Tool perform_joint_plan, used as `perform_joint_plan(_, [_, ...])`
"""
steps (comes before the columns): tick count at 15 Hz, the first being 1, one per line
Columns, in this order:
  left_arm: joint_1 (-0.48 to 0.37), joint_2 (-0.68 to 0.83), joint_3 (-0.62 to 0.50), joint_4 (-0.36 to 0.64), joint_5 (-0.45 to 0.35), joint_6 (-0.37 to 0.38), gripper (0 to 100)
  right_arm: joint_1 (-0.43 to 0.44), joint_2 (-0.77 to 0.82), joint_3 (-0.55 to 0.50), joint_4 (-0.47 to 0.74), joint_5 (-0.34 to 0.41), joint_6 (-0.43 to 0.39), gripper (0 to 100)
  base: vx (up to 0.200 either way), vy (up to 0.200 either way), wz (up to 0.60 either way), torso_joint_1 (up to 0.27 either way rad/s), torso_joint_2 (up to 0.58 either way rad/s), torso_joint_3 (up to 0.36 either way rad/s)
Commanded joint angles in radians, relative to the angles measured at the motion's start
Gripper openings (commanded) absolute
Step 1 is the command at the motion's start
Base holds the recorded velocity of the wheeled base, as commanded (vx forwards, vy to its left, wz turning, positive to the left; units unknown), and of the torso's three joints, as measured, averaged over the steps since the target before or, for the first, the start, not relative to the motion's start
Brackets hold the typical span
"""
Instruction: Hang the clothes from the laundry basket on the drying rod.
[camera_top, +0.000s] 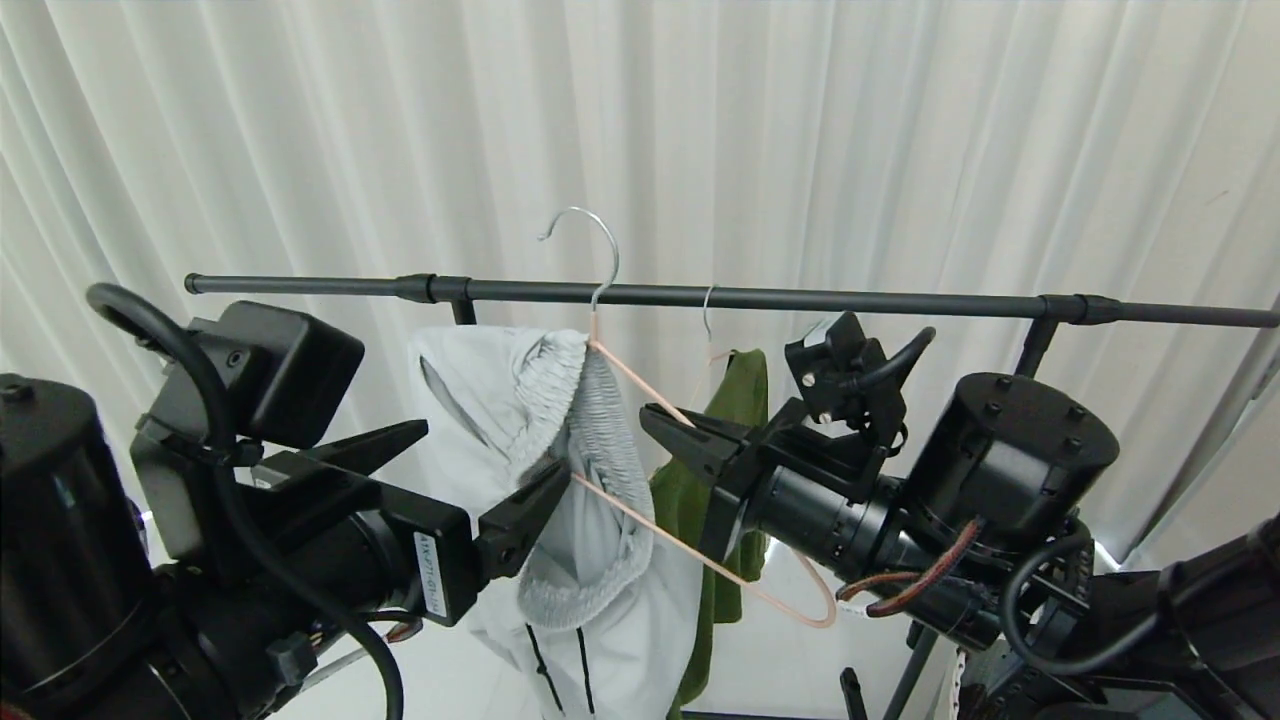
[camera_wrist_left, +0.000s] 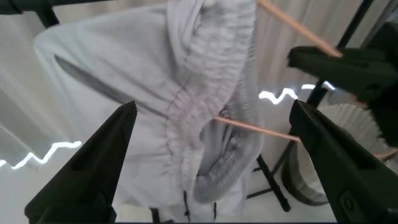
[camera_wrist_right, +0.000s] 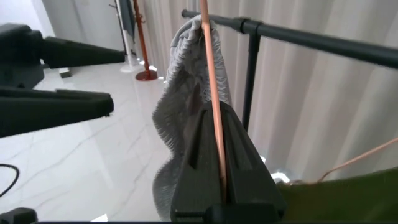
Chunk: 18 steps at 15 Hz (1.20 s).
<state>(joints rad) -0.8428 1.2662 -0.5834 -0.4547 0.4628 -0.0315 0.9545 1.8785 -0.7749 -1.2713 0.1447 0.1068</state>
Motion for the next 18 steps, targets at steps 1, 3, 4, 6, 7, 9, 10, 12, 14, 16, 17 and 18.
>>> perform_joint_plan(1, [0.059, -0.025, 0.056, -0.004, -0.001, 0.071, 100, -0.003, -0.007, 0.006, 0.000, 0.003, -0.016, 0, 0.000, 0.000, 0.00, 0.000, 0.00, 0.000])
perform_joint_plan(3, [0.099, -0.085, 0.125, -0.006, -0.004, 0.203, 100, -0.011, -0.033, 0.077, -0.002, 0.026, -0.038, 0, 0.000, 0.000, 0.00, 0.000, 0.00, 0.000])
perform_joint_plan(4, [0.099, -0.116, 0.142, -0.006, -0.006, 0.225, 100, -0.019, -0.052, 0.114, -0.003, 0.041, -0.039, 0, 0.000, 0.000, 0.00, 0.000, 0.00, 0.000])
perform_joint_plan(6, [0.099, -0.162, 0.157, -0.006, -0.081, 0.232, 100, -0.028, -0.064, 0.158, -0.046, 0.056, -0.039, 0, 0.000, 0.000, 0.00, 0.000, 0.00, 0.000])
perform_joint_plan(7, [0.102, -0.177, 0.165, -0.006, -0.119, 0.240, 100, -0.028, -0.065, 0.172, -0.068, 0.059, -0.039, 0, 0.000, 0.000, 0.00, 0.000, 0.00, 0.000])
perform_joint_plan(9, [0.191, -0.215, 0.192, -0.004, -0.214, 0.430, 100, -0.031, -0.064, 0.218, -0.119, 0.075, -0.039, 0, 0.000, 0.000, 0.00, 0.000, 0.00, 0.000])
perform_joint_plan(10, [0.222, -0.215, 0.192, -0.004, -0.245, 0.489, 100, -0.036, -0.065, 0.227, -0.126, 0.085, -0.039, 0, 0.000, 0.000, 0.00, 0.000, 0.00, 0.000])
perform_joint_plan(12, [0.350, -0.191, 0.171, -0.004, -0.397, 0.634, 100, -0.040, -0.071, 0.241, -0.145, 0.111, -0.038, 0, 0.000, 0.000, 0.00, 0.000, 0.00, 0.000])
perform_joint_plan(14, [0.370, -0.182, 0.146, -0.004, -0.470, 0.673, 100, -0.037, -0.087, 0.247, -0.145, 0.131, -0.038, 0, 0.000, 0.000, 0.00, 0.000, 0.00, 0.000])
perform_joint_plan(16, [0.366, -0.182, 0.125, -0.004, -0.504, 0.713, 100, -0.023, -0.088, 0.255, -0.145, 0.151, -0.039, 0, 0.000, 0.000, 0.00, 0.000, 0.00, 0.000])
perform_joint_plan(17, [0.366, -0.166, 0.114, -0.004, -0.507, 0.740, 100, -0.013, -0.088, 0.253, -0.145, 0.154, -0.038, 0, 0.000, 0.000, 0.00, 0.000, 0.00, 0.000])
perform_joint_plan(18, [0.367, -0.142, 0.105, -0.006, -0.509, 0.749, 100, -0.006, -0.088, 0.255, -0.145, 0.165, -0.038, 0, 0.000, 0.000, 0.00, 0.000, 0.00, 0.000])
